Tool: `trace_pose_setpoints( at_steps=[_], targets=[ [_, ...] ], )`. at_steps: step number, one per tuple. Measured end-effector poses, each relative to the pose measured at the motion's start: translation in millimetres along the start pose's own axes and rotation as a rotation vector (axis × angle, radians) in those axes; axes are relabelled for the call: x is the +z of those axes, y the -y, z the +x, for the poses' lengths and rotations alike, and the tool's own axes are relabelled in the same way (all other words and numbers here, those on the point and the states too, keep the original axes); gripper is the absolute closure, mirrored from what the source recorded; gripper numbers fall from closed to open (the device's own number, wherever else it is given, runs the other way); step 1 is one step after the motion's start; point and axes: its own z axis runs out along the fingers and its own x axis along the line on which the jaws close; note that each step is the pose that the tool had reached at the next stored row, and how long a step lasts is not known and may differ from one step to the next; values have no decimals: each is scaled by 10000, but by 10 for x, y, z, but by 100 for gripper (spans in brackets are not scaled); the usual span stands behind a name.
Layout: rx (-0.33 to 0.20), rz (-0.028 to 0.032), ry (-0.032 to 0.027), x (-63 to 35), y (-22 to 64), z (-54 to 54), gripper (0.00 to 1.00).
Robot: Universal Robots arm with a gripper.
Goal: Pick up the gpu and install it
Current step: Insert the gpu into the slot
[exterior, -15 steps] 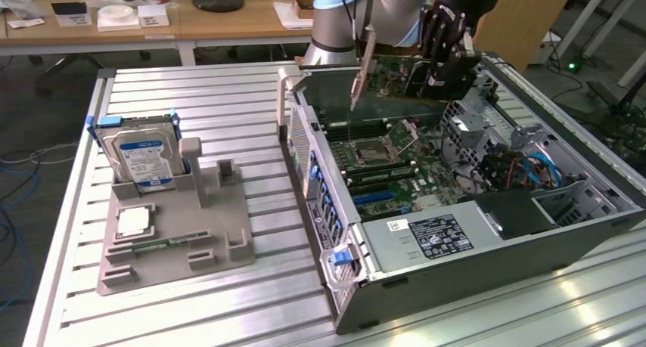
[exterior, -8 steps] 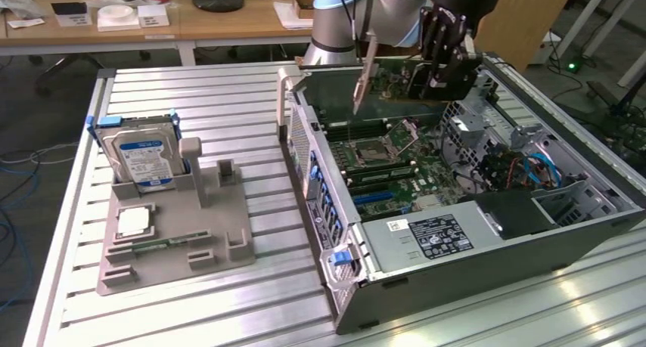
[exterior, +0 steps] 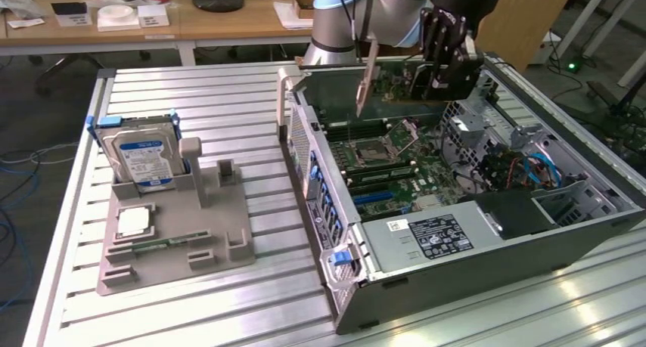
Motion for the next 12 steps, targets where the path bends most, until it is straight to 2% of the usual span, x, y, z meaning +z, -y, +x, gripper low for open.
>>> trace_pose_setpoints(
  at_steps=[4,12],
  targets=[
    [-473,-16,18,9,1,0,72],
    [-476,-16,21,10,1,0,72]
  ],
)
